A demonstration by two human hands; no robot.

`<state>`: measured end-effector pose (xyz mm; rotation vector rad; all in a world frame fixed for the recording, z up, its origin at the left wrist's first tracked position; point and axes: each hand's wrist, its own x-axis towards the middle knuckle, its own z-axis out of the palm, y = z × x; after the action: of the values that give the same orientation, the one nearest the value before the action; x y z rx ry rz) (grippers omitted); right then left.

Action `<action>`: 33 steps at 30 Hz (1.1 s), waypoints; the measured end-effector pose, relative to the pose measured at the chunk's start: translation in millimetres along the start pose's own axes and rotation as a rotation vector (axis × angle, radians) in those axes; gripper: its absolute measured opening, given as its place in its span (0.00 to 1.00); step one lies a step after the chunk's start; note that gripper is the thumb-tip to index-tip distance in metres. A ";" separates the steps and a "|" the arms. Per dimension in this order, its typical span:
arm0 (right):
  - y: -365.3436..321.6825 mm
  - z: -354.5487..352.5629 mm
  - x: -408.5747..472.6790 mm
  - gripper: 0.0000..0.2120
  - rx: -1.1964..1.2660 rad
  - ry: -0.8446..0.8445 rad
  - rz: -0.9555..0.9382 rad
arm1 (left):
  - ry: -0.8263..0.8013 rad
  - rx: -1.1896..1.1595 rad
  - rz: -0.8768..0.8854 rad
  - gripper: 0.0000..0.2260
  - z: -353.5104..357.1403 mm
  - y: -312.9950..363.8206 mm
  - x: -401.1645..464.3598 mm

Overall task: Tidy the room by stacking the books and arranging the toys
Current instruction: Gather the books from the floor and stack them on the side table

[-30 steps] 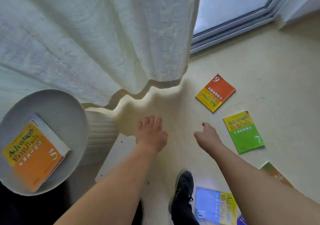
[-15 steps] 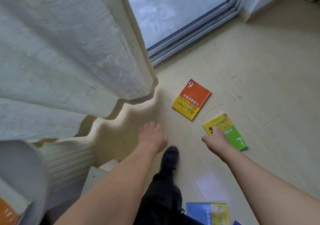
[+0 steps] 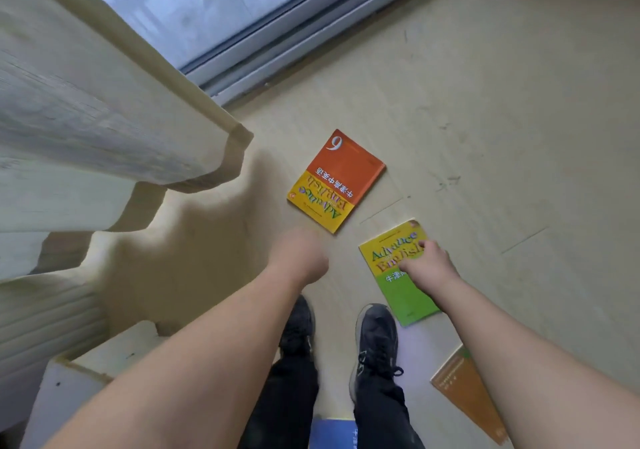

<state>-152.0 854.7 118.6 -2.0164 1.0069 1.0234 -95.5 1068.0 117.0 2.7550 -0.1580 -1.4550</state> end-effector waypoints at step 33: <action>6.2 84.7 131.9 0.11 -0.389 0.037 -0.348 | 0.201 -0.504 -0.481 0.06 44.4 -2.6 163.8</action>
<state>-134.3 875.4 -35.9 -2.4232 0.4671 1.0493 -40.3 1055.4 -43.0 2.5690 0.8060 -1.0623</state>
